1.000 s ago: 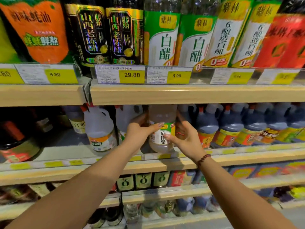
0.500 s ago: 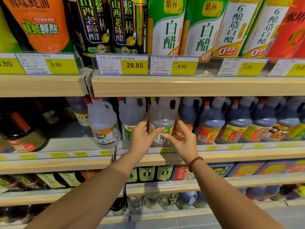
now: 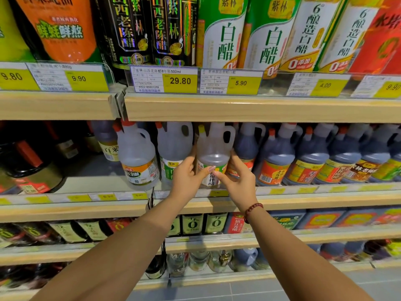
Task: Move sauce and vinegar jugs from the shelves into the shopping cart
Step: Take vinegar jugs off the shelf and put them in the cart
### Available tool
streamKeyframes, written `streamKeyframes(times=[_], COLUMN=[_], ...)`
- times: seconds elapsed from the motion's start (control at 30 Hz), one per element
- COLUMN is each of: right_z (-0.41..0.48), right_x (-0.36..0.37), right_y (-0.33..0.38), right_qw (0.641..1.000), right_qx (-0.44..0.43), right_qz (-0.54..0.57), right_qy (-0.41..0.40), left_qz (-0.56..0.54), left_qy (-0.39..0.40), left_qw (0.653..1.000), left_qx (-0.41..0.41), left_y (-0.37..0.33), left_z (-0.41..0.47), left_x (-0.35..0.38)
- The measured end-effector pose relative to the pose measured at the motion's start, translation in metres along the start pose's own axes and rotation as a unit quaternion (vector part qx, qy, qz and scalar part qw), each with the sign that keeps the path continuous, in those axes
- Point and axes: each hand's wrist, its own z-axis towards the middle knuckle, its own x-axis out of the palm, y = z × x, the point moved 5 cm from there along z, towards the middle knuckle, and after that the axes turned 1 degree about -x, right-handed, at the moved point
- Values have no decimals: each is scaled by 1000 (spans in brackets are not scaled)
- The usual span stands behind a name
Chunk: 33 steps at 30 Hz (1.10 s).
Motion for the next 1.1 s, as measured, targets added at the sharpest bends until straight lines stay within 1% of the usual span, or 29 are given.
streamKeyframes(times=[0.13,0.27,0.37,0.43,0.47,0.57,0.67,0.8,0.97,1.1], right_z=[0,-5,-7,-4,-3,1,8,14,14,14], right_x=[2,2,7,9,10,9,8,11,14,16], right_y=[1,9,3,-1,-1,-1,-3,-5,-13,-12], right_qw=[1000,1000,998,993,992,994,991,988,987,992], right_qx=[3,-12,-23,-33,-29,-22,-28,-43,-47,-55], right_qz=[-10,-9,-64,-116,-122,-107,-133,-147,-150,-115], right_qy=[1,-20,-13,-4,-6,-12,-15,-19,-31,-26], left_qz=[38,21,10,25,29,32,58,65,126,160], left_qy=[-38,-75,-87,-75,-70,-78,-99,-110,-128,-129], left_qw=[998,995,995,995,995,994,991,989,975,966], left_qx=[31,59,51,62,65,66,75,73,128,155], left_y=[-6,-14,-17,-15,-14,-14,-15,-9,-8,-10], left_z=[-3,-11,-16,-16,-15,-12,-7,-2,-2,-2], left_x=[-4,-8,-9,-7,-6,-1,0,2,4,3])
